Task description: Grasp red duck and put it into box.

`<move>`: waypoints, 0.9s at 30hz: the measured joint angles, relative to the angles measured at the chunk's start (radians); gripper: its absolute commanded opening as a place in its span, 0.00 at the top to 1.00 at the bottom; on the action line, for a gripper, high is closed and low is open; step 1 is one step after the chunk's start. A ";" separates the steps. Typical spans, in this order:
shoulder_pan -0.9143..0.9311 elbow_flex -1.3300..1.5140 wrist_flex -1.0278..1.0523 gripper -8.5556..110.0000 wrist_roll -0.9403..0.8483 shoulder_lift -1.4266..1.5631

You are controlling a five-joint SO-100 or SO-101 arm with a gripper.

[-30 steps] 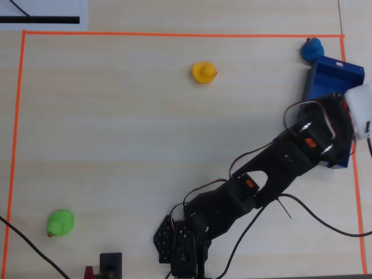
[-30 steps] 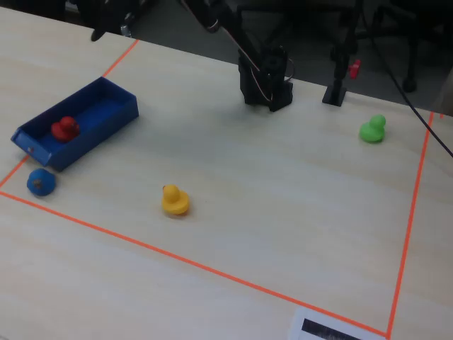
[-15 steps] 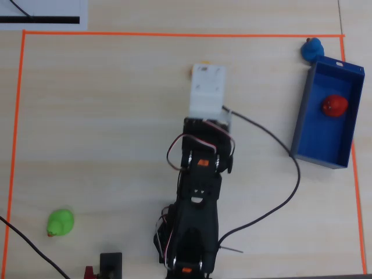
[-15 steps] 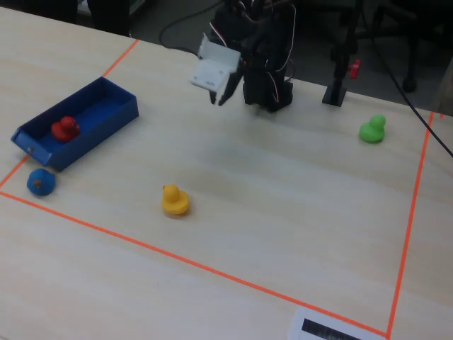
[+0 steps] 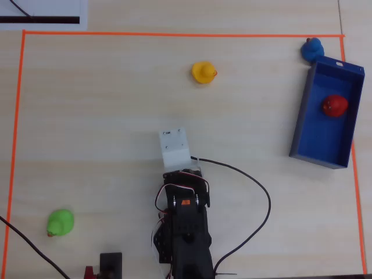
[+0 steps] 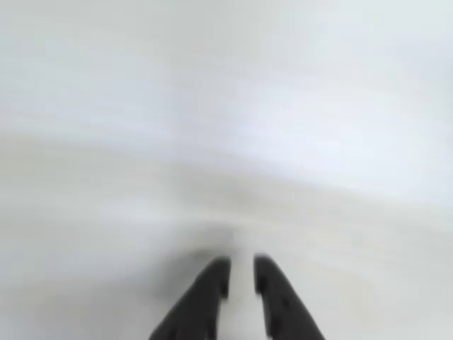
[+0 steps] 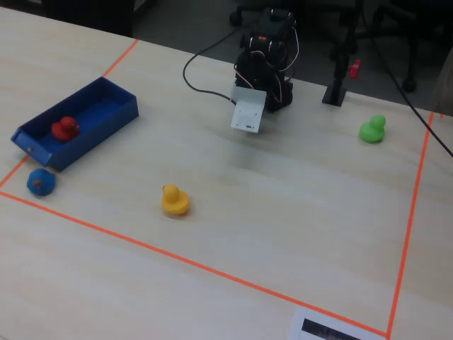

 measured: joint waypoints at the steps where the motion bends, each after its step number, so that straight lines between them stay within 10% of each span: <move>1: -0.003 0.011 -0.002 0.93 0.000 0.012; 27: -0.011 0.077 0.008 0.91 0.049 0.101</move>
